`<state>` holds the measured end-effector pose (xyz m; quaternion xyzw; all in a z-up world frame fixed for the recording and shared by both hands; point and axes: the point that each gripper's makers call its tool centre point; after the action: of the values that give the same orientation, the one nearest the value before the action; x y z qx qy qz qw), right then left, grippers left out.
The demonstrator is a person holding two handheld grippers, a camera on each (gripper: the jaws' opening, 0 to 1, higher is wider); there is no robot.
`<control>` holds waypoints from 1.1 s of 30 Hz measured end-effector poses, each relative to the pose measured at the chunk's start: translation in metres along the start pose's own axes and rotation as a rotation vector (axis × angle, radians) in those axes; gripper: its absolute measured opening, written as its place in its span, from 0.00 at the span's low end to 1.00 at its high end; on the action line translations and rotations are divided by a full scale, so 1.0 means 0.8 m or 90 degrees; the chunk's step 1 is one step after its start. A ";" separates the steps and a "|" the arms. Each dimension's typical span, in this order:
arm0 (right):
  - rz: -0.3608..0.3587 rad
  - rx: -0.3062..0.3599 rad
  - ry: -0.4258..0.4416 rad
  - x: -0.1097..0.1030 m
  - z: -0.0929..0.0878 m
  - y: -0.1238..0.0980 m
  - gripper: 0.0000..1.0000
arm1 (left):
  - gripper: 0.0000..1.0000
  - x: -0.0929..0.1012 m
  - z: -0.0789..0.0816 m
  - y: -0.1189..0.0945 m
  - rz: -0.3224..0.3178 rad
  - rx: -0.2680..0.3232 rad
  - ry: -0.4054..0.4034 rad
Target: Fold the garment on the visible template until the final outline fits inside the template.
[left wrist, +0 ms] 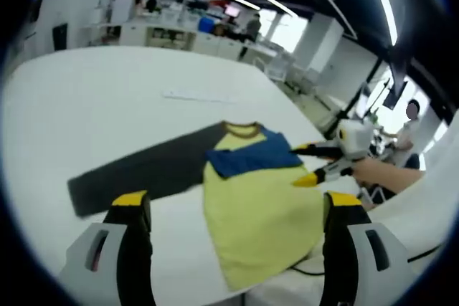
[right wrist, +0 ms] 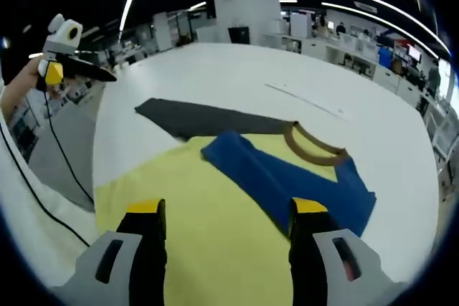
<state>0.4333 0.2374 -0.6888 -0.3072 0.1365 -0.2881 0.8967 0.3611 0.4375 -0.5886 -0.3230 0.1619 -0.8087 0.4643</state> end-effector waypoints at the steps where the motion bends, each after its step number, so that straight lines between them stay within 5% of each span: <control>1: 0.004 -0.001 -0.001 -0.001 0.001 0.005 0.68 | 0.96 -0.001 -0.001 -0.001 0.001 0.000 -0.003; 33: 0.022 -0.023 -0.102 -0.039 0.024 0.135 0.34 | 0.94 -0.028 -0.016 -0.002 0.027 -0.016 -0.044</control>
<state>0.4630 0.3351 -0.7399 -0.3427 0.0750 -0.2449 0.9038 0.3596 0.4567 -0.6052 -0.3528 0.1631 -0.7849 0.4825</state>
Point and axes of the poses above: the point that each gripper's makers call its tool centre point, and the gripper's own axes: y roughly forward along the fingers, x roughly to its right, z roughly out of its top, and after that the axes turned 1 degree about x, right-handed
